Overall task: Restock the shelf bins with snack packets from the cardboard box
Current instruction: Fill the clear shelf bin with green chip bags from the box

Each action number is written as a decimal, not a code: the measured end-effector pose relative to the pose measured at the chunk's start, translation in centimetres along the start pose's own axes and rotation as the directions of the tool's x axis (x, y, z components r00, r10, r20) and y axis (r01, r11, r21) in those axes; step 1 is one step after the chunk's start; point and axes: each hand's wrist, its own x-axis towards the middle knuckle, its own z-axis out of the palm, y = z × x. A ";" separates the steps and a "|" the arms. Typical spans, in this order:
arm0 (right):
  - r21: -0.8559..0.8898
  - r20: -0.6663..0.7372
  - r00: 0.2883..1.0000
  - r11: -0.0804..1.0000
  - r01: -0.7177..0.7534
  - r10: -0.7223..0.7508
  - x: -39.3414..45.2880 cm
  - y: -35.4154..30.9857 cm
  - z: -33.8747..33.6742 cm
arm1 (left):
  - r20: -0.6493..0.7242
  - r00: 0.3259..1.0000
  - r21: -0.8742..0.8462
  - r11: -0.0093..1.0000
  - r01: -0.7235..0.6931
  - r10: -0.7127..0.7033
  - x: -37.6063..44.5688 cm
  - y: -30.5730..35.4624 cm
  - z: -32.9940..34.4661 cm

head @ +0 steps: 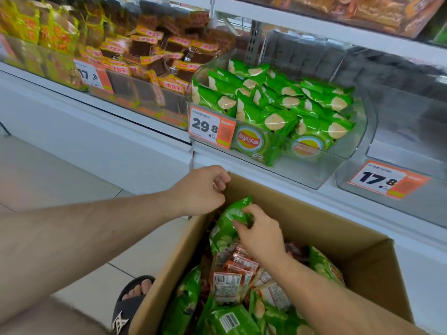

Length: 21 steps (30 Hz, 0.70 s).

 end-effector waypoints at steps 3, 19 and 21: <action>-0.011 -0.085 0.995 0.999 -0.048 0.047 -1.1 0.0 -5.0 | 0.260 0.965 0.098 0.995 0.021 -0.046 -1.3 1.9 1.1; -0.538 0.607 0.644 0.837 -0.098 0.465 -5.7 9.2 -10.3 | 0.526 0.839 -0.421 0.814 0.400 -0.140 -2.5 3.9 2.9; -0.518 0.671 0.560 0.848 -0.116 0.486 -6.6 10.2 -8.3 | 0.542 0.831 -0.412 0.821 0.395 -0.128 -2.6 3.9 3.1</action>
